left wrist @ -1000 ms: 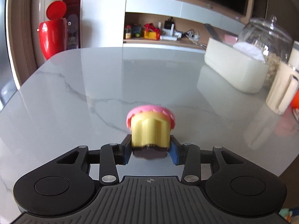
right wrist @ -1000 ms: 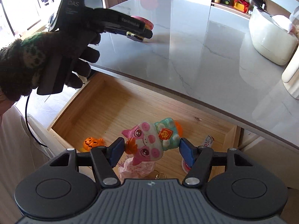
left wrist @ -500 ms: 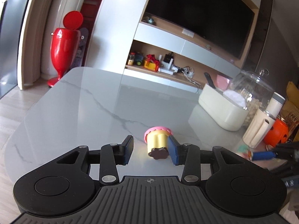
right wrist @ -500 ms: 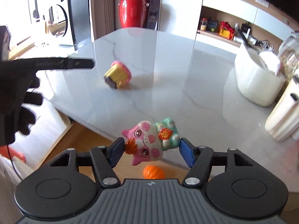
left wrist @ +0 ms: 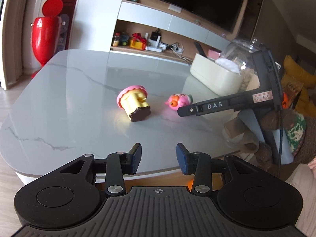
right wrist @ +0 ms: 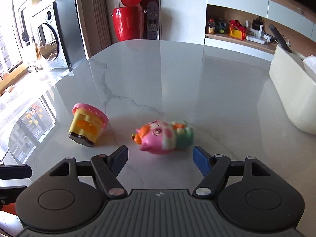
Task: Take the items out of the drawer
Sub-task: 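Set the cupcake on the countertop with the left tool while the right tool sets the pig beside it, then lower the left tool into the drawer and grasp the orange jack-o-lantern toy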
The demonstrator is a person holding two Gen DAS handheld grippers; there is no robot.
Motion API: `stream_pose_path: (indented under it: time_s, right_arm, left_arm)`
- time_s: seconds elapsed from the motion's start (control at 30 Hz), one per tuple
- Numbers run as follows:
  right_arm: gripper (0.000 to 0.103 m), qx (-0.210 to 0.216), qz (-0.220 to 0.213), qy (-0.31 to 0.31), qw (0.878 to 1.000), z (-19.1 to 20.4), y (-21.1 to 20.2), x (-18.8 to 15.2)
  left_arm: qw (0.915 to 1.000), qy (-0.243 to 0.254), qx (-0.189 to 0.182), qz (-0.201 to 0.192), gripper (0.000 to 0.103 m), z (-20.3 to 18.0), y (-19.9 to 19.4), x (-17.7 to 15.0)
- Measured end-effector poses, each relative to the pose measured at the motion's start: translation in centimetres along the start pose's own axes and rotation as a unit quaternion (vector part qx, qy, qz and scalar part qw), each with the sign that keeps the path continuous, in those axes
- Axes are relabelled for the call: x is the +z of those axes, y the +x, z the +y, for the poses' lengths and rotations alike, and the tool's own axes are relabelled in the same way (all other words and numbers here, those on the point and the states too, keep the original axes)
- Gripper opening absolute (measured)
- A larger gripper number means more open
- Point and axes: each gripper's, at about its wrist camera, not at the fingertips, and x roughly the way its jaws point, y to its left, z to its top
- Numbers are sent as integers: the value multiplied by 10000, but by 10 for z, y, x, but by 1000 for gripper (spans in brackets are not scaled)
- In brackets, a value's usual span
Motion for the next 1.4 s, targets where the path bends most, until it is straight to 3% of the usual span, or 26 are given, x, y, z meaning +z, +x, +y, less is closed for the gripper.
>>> stream_pose_path:
  time_s: [0.17, 0.33, 0.47, 0.73, 0.87, 0.93, 1.0, 1.03, 1.13, 1.2, 1.4]
  right_arm:
    - [83, 77, -249, -228, 9994, -5, -31, -12]
    - [97, 144, -509, -502, 9973, -15, -78, -40]
    - [97, 57, -421, -723, 9965, -29, -100, -77]
    - [97, -65, -75, -314, 9995, -54, -107, -126]
    - [97, -22, -40, -281, 9996, -57, -111, -135]
    - [97, -16, -66, -231, 9997, -60, -115, -136]
    - [101, 75, -103, -55, 9999, -68, -118, -136]
    - [103, 122, -115, 50, 9998, -71, -118, -136]
    - [103, 182, -12, 188, 9997, -77, -114, -134]
    - [103, 180, 38, 238, 9995, -78, -113, -132]
    - [103, 454, 171, 945, 9943, -105, -117, -131]
  left_arm:
    - [9992, -182, 276, -218, 42, 1, 3, 7]
    - [9933, -787, 665, -528, 43, 18, 2, 15]
    - [9858, -1436, 673, -558, 42, 35, 5, 21]
    - [9762, -1927, 905, -413, 42, 43, 30, 29]
    - [9905, -1107, 740, 331, 40, 16, 36, 27]
    - [9929, -688, 535, 813, 40, -1, 35, 20]
    - [9921, 29, 219, 1235, 41, -24, 33, 13]
    - [9862, 474, 126, 1580, 41, -37, 33, 12]
    - [9565, 1209, -98, 2651, 41, -67, 41, 6]
    - [9363, 1400, -210, 3215, 41, -81, 47, -1]
    - [8837, 476, 158, 4654, 41, -72, 110, -45]
